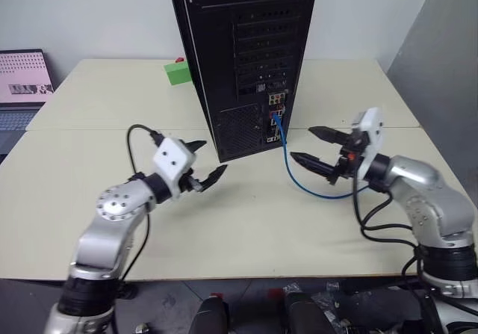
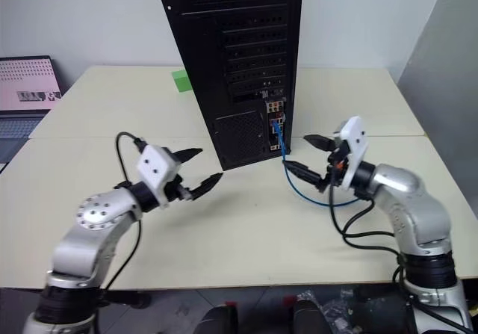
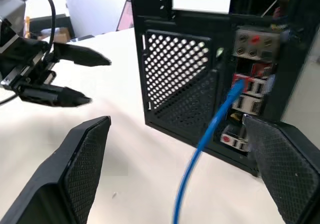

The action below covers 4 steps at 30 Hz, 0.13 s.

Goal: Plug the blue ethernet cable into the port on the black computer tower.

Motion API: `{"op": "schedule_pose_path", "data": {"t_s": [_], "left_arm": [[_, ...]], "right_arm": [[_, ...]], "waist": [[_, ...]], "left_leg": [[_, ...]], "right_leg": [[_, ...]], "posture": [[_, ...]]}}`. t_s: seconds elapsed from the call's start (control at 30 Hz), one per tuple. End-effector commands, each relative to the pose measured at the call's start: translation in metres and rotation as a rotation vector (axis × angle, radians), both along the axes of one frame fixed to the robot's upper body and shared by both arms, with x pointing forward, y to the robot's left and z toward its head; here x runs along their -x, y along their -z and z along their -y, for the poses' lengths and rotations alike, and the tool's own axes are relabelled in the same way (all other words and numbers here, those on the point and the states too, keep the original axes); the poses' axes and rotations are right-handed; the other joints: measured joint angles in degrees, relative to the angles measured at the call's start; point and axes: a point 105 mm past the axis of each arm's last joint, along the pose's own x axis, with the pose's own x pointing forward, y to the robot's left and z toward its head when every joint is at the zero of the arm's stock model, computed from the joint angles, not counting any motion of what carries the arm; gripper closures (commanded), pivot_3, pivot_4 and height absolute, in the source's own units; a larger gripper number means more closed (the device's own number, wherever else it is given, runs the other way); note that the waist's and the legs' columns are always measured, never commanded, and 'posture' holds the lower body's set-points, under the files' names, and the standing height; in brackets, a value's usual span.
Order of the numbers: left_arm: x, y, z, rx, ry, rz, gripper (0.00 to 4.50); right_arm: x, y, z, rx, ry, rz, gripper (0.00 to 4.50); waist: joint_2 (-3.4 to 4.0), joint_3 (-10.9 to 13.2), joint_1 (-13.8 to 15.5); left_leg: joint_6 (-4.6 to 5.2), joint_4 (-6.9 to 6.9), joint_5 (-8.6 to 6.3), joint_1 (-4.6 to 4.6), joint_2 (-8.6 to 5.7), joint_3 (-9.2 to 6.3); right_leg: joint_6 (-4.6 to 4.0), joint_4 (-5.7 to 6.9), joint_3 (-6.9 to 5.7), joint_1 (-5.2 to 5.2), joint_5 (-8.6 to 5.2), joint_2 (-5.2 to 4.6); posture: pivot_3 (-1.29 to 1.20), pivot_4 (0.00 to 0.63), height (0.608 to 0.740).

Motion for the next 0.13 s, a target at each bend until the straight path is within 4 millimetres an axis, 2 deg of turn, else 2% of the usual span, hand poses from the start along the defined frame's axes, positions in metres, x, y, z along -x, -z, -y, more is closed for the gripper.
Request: {"op": "schedule_pose_path", "data": {"t_s": [0.03,0.13], "left_arm": [[0.0095,-0.0177,-0.0042,0.013,0.049,0.034,0.51],[0.0125,-0.0238,-0.0048,0.042,0.074,0.033,0.51]], "right_arm": [[0.001,-0.0219,0.0071,-0.01,-0.032,0.08,0.02],[-0.0011,-0.0228,0.0086,0.006,-0.04,0.083,0.02]], "waist": [[0.0,0.0,0.17],[-0.01,0.01,0.18]], "left_leg": [[0.0,0.0,0.0,0.01,0.0,0.0],[0.0,0.0,0.0,0.0,0.0,0.01]], "right_leg": [[0.0,0.0,0.0,0.0,0.0,0.0],[0.0,-0.01,0.01,0.0,0.0,-0.01]], "posture": [[0.0,0.15,0.74],[0.0,0.15,0.74]]}}
